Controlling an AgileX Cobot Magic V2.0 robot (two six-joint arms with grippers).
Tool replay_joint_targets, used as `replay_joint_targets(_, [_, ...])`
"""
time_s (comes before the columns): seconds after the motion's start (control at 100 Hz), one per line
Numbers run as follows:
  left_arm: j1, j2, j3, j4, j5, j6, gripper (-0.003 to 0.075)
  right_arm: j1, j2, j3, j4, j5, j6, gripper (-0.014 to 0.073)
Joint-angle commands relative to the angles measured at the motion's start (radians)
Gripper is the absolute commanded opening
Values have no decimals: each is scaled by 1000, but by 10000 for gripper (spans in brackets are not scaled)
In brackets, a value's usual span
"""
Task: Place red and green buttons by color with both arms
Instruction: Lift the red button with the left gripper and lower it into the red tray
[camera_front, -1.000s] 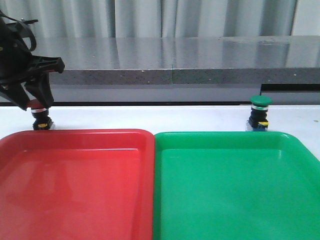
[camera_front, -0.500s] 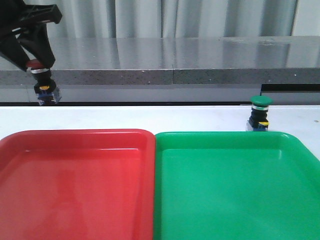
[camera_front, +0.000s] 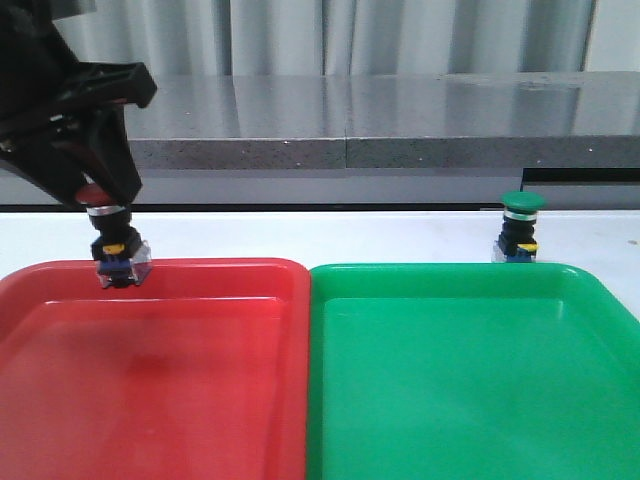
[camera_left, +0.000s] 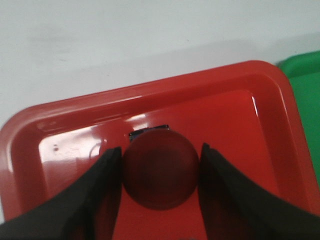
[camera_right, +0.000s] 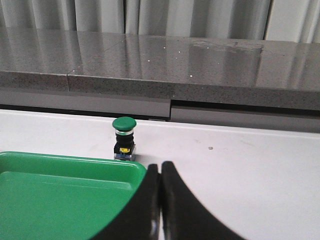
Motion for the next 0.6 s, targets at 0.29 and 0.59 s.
replay_joint_targets(0.29, [-46,-18,41,-22,-162,-56,188,-4,-20,-14,-6,-87,0,-109])
replay_joint_targets(0.59, [-46,63,41,-22,-168,-56,190,-4,-20,-14,-6,-87,0,-109])
